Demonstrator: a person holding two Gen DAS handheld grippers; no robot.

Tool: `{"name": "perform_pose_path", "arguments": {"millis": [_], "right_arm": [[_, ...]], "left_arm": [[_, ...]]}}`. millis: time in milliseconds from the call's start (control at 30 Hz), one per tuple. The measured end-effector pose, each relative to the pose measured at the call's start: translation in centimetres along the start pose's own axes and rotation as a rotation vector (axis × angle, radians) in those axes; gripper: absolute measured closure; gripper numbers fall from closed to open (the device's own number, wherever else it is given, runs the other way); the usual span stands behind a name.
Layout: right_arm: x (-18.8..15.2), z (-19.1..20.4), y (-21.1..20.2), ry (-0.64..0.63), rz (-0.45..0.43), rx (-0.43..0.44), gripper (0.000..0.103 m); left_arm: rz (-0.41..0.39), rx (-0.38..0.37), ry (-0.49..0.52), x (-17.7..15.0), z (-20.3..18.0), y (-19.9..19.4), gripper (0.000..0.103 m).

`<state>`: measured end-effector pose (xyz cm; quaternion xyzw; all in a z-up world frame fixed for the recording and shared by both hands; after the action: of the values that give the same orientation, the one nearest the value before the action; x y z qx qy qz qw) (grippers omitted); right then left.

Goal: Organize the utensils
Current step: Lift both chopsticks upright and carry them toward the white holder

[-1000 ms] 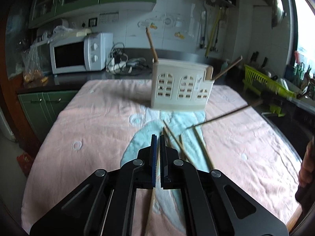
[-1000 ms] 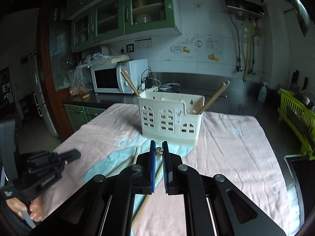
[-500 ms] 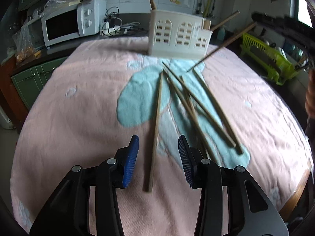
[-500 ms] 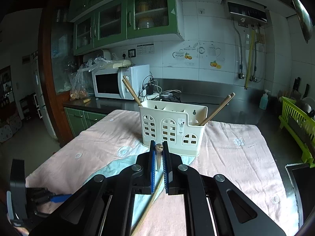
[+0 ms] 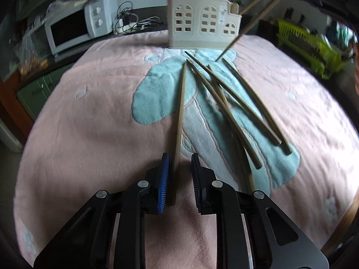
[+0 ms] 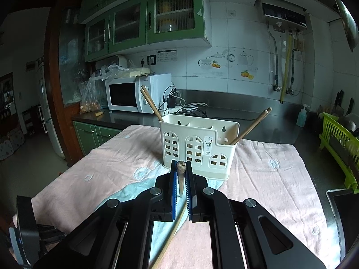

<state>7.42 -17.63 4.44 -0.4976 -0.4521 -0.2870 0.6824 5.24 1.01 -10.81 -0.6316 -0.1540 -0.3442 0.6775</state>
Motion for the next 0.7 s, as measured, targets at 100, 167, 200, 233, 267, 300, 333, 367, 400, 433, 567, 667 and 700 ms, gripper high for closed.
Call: {"name": "perform_pose_path", "arguments": {"millis": [100, 167, 200, 233, 267, 300, 333, 367, 400, 433, 567, 667, 700], "right_arm": [[0.0, 0.1, 0.2, 0.005, 0.002, 0.003, 0.096], [0.0, 0.1, 0.2, 0.005, 0.003, 0.004, 0.096], [0.0, 0.2, 0.2, 0.005, 0.004, 0.006, 0.096], [0.0, 0.2, 0.3, 0.005, 0.004, 0.005, 0.096], [0.0, 0.2, 0.3, 0.006, 0.003, 0.006, 0.096], [0.0, 0.2, 0.2, 0.007, 0.003, 0.005, 0.096], [0.0, 0.2, 0.2, 0.009, 0.003, 0.005, 0.096], [0.0, 0.2, 0.3, 0.012, 0.002, 0.006, 0.096], [-0.1, 0.1, 0.3, 0.014, 0.002, 0.006, 0.096], [-0.1, 0.1, 0.3, 0.016, 0.002, 0.007, 0.096], [0.0, 0.0, 0.4, 0.020, -0.001, 0.008, 0.096], [0.1, -0.1, 0.5, 0.021, -0.004, 0.009, 0.096], [0.1, -0.2, 0.5, 0.020, -0.005, 0.009, 0.096]], "left_arm": [[0.017, 0.000, -0.001, 0.5, 0.1, 0.1, 0.093], [0.018, -0.009, -0.008, 0.9, 0.3, -0.1, 0.097], [0.004, -0.006, -0.002, 1.0, 0.2, -0.5, 0.097], [-0.010, -0.003, 0.005, 1.2, 0.1, -0.9, 0.097], [-0.033, -0.003, 0.009, 1.4, 0.1, -1.5, 0.098], [-0.052, -0.003, 0.008, 1.8, 0.1, -2.0, 0.098], [-0.072, -0.002, 0.004, 2.2, 0.2, -2.5, 0.098], [-0.096, -0.001, -0.002, 2.6, 0.3, -3.1, 0.098], [-0.116, -0.003, -0.009, 3.0, 0.5, -3.6, 0.098], [-0.138, -0.004, -0.018, 3.5, 0.7, -4.1, 0.098], [-0.237, 0.002, -0.064, 5.9, 1.6, -5.9, 0.098], [-0.305, -0.007, -0.096, 7.7, 2.1, -6.8, 0.098], [-0.319, -0.010, -0.101, 8.3, 2.1, -7.0, 0.098]]}}
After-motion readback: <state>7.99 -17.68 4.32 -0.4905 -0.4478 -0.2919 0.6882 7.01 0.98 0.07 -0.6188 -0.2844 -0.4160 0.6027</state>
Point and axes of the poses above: each gripper's, at about its wrist camera, not at the fingertips, and y roughly the way its jaws point, z to its left, x to its top, the point moved 1 cm from there along y, roughly the way its jaws point, and after that the axes turned 11 degrees about x, right-handed, at the moved point
